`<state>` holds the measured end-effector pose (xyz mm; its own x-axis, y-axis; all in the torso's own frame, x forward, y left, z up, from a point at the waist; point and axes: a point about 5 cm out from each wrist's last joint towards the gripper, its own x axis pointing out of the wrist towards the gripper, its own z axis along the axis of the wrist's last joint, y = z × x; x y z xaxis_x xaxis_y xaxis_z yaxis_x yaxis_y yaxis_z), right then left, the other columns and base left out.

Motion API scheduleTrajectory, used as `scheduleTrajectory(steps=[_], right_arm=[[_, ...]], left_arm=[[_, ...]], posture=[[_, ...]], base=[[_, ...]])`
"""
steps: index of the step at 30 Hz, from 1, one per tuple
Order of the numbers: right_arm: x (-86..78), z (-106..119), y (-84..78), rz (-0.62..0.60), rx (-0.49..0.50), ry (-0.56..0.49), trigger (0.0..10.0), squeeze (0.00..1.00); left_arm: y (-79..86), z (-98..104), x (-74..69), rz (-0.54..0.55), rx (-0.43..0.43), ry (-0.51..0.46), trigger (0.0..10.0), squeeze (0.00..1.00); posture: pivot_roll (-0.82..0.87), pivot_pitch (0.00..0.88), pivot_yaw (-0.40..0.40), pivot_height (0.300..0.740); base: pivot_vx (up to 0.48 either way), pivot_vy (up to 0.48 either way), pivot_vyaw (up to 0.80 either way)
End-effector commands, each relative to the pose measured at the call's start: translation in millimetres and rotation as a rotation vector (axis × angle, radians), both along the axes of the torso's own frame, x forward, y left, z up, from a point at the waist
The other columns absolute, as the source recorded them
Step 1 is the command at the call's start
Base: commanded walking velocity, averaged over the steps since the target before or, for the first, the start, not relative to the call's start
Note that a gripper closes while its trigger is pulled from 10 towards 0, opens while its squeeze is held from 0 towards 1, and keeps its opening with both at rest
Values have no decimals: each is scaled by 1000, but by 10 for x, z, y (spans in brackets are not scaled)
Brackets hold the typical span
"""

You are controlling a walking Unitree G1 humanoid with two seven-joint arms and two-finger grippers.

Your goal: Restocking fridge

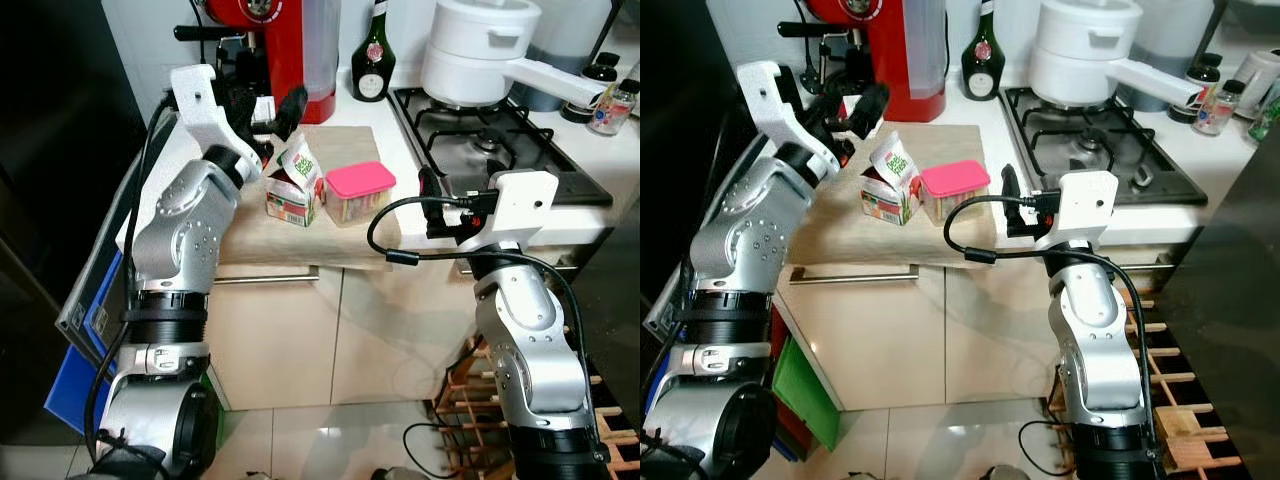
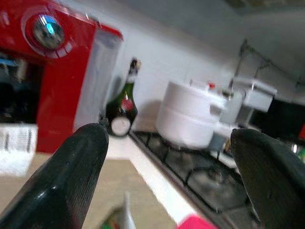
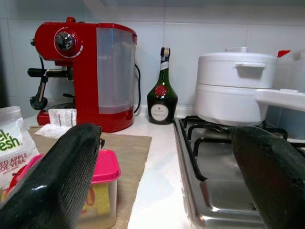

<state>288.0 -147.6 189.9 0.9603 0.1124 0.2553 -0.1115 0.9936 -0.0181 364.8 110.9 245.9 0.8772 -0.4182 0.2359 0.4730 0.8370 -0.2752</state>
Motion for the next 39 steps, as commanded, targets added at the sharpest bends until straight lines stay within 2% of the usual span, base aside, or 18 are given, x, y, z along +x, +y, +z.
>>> scheduleTrajectory(steps=[1, 5, 7, 8, 10, 23, 24, 25, 35, 39], right_arm=[[19, 14, 18, 8, 7, 2, 10000, 0], [9, 4, 3, 1, 10, 5, 10000, 0], [3, -2, -13, -6, 10, 8, 10000, 0], [0, -2, -21, -8, 8, 9, 10000, 0], [-8, -6, -32, -10, 5, 9, 10000, 0], [-34, -21, -35, -20, -1, 15, 10000, 0], [-36, -23, -38, -21, -1, 16, 10000, 0], [-37, -26, -41, -23, -1, 17, 10000, 0], [-63, -42, -72, -41, -3, 21, 10000, 0], [-80, -39, -91, -46, -13, 22, 10000, 0]], left_arm=[[-70, -93, 11, -25, 40, 42, 10000, 0], [-158, -181, 39, -54, 31, 87, 10000, 0], [-203, -261, 63, -79, 7, 141, 10000, 0], [-193, -337, 95, -56, -7, 183, 10000, 0], [-182, -393, 116, -32, -8, 204, 10000, 0], [-154, -486, 166, -14, 3, 214, 10000, 0], [-166, -489, 164, -30, -4, 209, 2078, 0], [-180, -489, 160, -46, -8, 203, 0, 0], [-351, -470, 112, -180, -34, 111, 0, 0], [-362, -554, 101, -170, -14, 125, 0, 0]], posture=[[-62, 0, 37, 732], [-76, 0, 42, 732], [-81, 0, 44, 732], [-85, 0, 46, 732], [-92, 0, 49, 732], [-103, 0, 57, 732], [-103, 0, 58, 732], [-104, 0, 59, 732], [-125, 0, 76, 732], [-142, 0, 80, 732]], base=[[0, 0, 0], [0, 0, 0], [0, 0, 0], [0, 0, 0], [0, 0, 0], [0, 0, 0], [0, 0, 0], [0, 0, 0], [0, 0, 0], [0, 0, 0]])
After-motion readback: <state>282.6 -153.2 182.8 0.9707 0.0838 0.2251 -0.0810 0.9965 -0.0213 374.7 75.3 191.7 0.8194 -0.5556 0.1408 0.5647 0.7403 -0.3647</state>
